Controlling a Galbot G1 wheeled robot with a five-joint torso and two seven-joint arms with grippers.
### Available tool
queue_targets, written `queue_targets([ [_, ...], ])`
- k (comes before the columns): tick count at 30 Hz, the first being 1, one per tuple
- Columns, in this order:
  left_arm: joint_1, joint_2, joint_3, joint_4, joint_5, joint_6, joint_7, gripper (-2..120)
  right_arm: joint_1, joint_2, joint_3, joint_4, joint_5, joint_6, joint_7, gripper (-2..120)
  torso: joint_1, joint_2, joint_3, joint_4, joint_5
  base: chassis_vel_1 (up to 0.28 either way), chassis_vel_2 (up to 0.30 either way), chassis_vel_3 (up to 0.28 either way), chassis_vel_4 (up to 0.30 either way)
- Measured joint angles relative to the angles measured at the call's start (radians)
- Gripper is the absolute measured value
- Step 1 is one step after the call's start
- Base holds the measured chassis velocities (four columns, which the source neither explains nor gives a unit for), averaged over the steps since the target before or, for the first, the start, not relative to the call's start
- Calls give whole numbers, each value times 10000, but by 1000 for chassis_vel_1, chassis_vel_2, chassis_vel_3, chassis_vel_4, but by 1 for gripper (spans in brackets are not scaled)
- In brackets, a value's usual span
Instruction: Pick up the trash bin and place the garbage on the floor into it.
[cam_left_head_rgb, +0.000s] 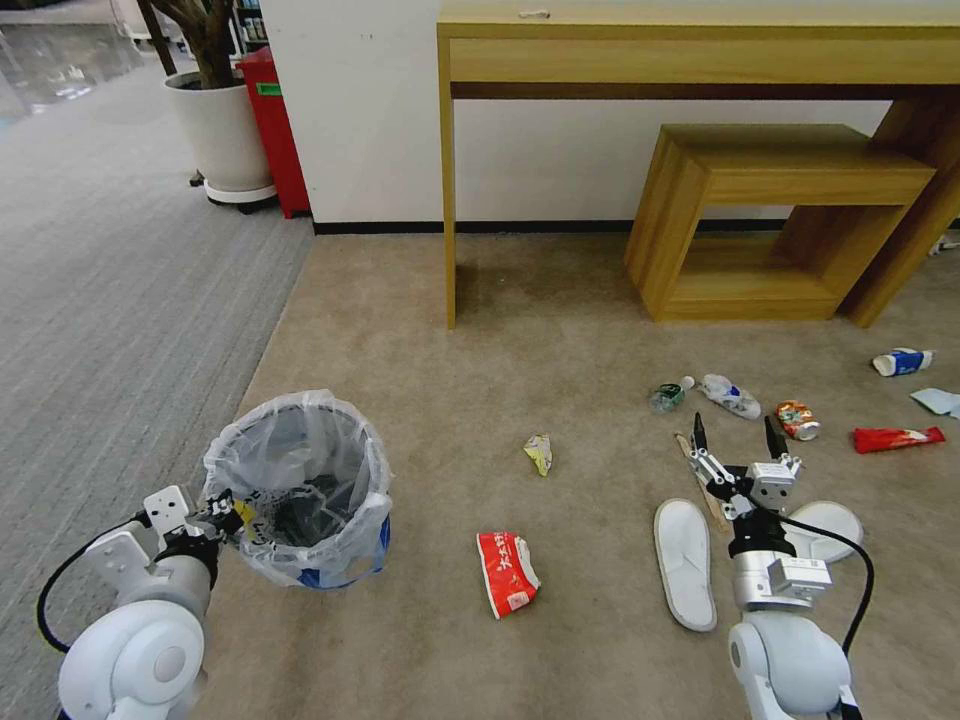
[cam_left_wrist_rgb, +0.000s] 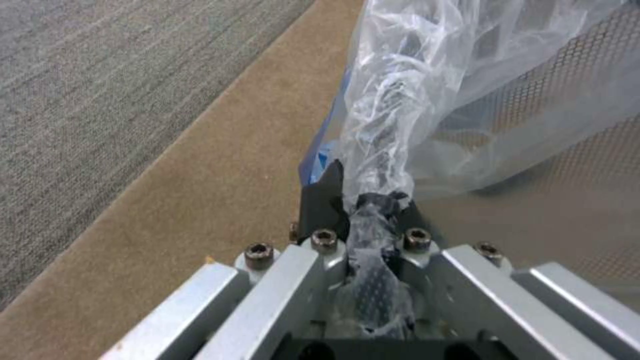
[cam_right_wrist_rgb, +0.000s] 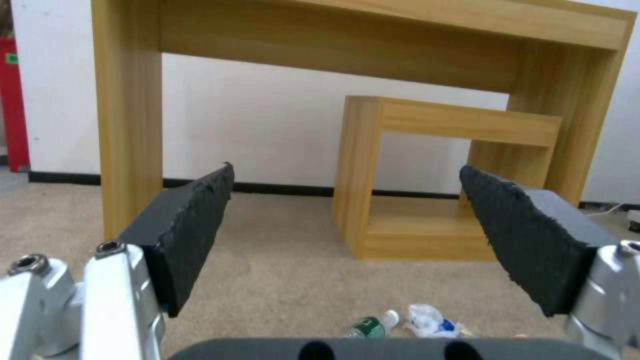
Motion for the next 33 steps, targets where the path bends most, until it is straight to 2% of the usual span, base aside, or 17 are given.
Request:
queue_targets([
  [13, -77, 0, 20, 113, 3, -6, 12, 1, 94, -3, -96, -83, 98, 73, -38, 86, 0, 0, 0, 0, 0, -26, 21, 28, -21],
  [18, -93, 0, 35, 161, -1, -7, 18, 1, 148, -25, -141, -96, 13, 55, 138, 95, 0, 0, 0, 0, 0, 0, 0, 0, 0],
  [23, -104, -10, 46, 207, -1, -7, 49, 1, 88, -181, -215, 32, 84, -387, 395, 100, 0, 0, 0, 0, 0, 0, 0, 0, 0],
  [33, -154, -56, 88, 330, 51, -33, 101, 1, -239, -618, -210, 432, 963, -1616, 178, 100, 0, -1, 0, 0, 0, 0, 0, 0, 0],
])
